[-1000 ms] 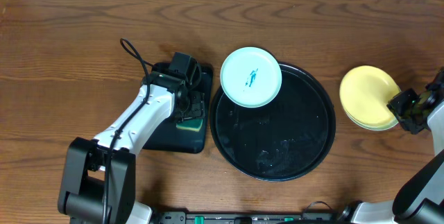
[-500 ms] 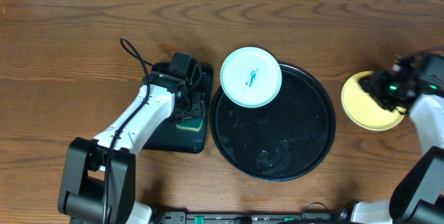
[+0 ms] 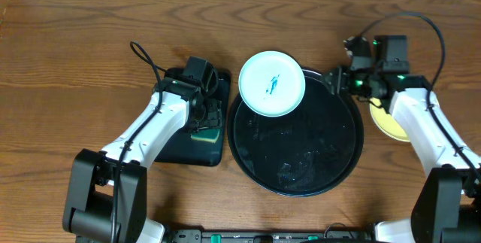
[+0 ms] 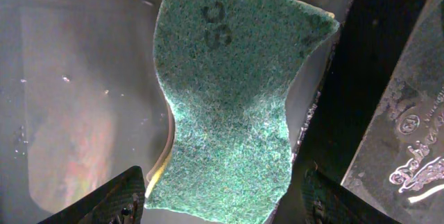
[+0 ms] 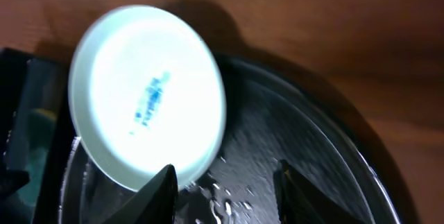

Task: Clean dirty plates on tray and stack at the side
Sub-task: 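Release the yellow plate and grip the remaining pale green plate rim with right gripper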

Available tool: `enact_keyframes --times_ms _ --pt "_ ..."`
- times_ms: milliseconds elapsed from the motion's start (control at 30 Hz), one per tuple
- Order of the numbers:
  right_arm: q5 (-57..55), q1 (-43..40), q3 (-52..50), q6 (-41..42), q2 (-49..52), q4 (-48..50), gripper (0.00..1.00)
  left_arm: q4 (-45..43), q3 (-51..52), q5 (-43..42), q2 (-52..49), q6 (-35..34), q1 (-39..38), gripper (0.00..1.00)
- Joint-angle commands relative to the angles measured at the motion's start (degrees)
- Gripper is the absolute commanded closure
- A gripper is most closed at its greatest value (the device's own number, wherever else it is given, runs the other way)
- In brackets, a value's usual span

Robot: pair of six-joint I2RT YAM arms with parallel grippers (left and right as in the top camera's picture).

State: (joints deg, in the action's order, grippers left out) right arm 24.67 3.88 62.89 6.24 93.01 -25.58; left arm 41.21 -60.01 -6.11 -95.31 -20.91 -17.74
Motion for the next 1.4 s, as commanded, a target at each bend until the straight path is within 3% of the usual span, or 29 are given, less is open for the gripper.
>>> enact_keyframes --times_ms 0,300,500,767,800,1067,1367 --pt "-4.94 2.78 1.25 -1.03 0.02 1.53 0.55 0.09 0.72 -0.33 0.04 0.31 -0.02 0.27" --pt "-11.37 8.44 1.09 0.63 8.52 5.27 0.51 0.13 0.72 -0.33 0.04 0.31 -0.02 0.27" --pt "-11.32 8.55 1.09 4.39 15.56 7.72 0.60 0.11 0.72 -0.33 0.04 0.31 -0.02 0.27" --pt "-9.55 8.55 1.11 5.77 16.39 8.57 0.98 0.11 0.72 -0.33 0.04 0.31 -0.02 0.27" --pt "-9.55 8.55 1.11 5.77 16.39 8.11 0.99 0.13 0.72 -0.33 0.04 0.31 -0.02 0.27" --pt "-9.62 8.17 1.11 5.18 15.06 2.16 0.99 0.15 0.72 -0.33 0.04 0.31 -0.02 0.27" --pt "-9.66 8.17 1.11 0.28 7.15 -12.72 0.99 -0.31 0.72 -0.31 0.04 0.33 -0.02 0.26"
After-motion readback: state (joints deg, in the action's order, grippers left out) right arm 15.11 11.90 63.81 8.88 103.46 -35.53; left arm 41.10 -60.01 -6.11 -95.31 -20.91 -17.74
